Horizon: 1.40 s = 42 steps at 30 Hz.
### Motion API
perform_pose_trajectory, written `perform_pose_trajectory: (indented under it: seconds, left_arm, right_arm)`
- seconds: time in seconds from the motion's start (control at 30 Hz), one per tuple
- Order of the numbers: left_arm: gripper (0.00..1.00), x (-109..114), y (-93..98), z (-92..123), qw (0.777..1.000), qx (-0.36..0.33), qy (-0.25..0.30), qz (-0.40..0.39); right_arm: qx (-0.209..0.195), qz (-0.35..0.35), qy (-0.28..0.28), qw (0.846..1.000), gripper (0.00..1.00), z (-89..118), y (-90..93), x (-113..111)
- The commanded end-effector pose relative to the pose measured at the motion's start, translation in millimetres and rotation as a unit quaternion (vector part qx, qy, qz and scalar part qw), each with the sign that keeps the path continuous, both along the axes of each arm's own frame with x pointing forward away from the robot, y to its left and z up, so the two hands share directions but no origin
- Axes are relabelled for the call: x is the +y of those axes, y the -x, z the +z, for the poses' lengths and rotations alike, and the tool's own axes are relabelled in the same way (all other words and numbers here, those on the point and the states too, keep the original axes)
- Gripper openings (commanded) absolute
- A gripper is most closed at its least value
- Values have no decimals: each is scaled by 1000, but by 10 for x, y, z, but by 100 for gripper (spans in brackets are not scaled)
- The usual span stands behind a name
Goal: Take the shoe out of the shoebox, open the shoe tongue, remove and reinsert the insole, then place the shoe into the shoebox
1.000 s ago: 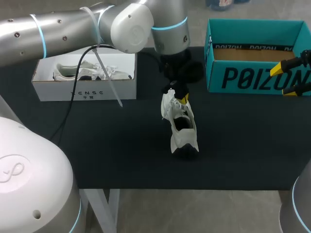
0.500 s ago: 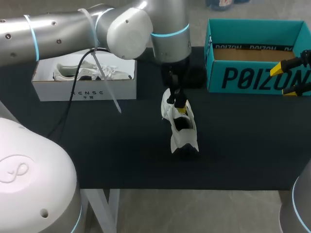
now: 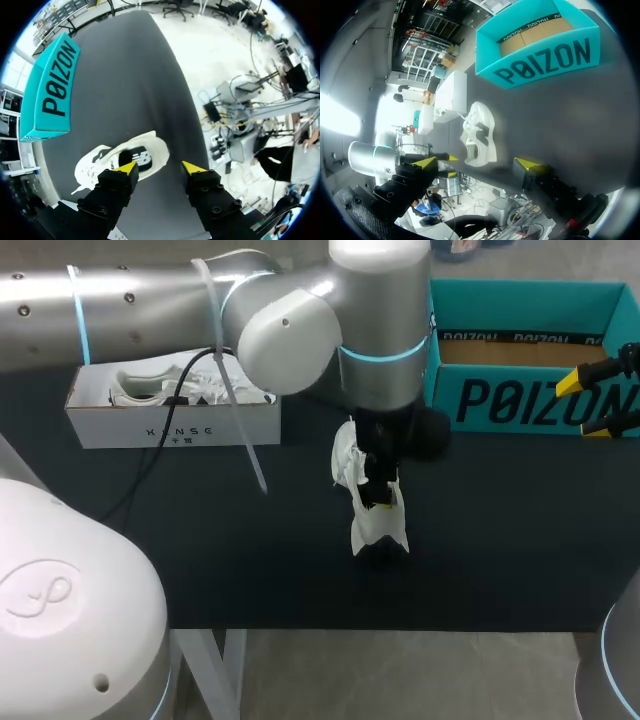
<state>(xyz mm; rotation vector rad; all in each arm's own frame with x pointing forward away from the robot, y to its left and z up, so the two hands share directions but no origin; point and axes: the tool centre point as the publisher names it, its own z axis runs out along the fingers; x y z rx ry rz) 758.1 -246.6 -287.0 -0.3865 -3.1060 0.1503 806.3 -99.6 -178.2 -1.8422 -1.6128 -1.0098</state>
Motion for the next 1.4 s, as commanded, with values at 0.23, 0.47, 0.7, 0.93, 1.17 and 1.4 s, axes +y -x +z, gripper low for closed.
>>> perform_pose_trajectory:
  seconds: [0.23, 0.47, 0.7, 0.93, 1.17, 1.4]
  left_arm:
    - [100, -10, 50, -448, 998, -32, 6, 51]
    - [100, -6, 16, -647, 996, -38, 4, 76]
    - [100, 18, -5, -913, 994, -25, -4, 110]
    - [93, -20, -54, -1121, 992, -5, -7, 122]
    - [24, -10, -66, -1257, 992, 15, -12, 128]
    - [0, -154, 25, -1077, 996, 25, -44, 69]
  right_arm:
    - [1, -1, 2, 1000, 100, 2, 4, 5]
    - [1, -1, 2, 1000, 100, 2, 4, 5]
    - [1, -1, 2, 1000, 100, 2, 4, 5]
    - [1, -1, 2, 1000, 100, 2, 4, 5]
    - [1, -1, 2, 1000, 100, 2, 4, 5]
    - [1, -1, 2, 1000, 100, 2, 4, 5]
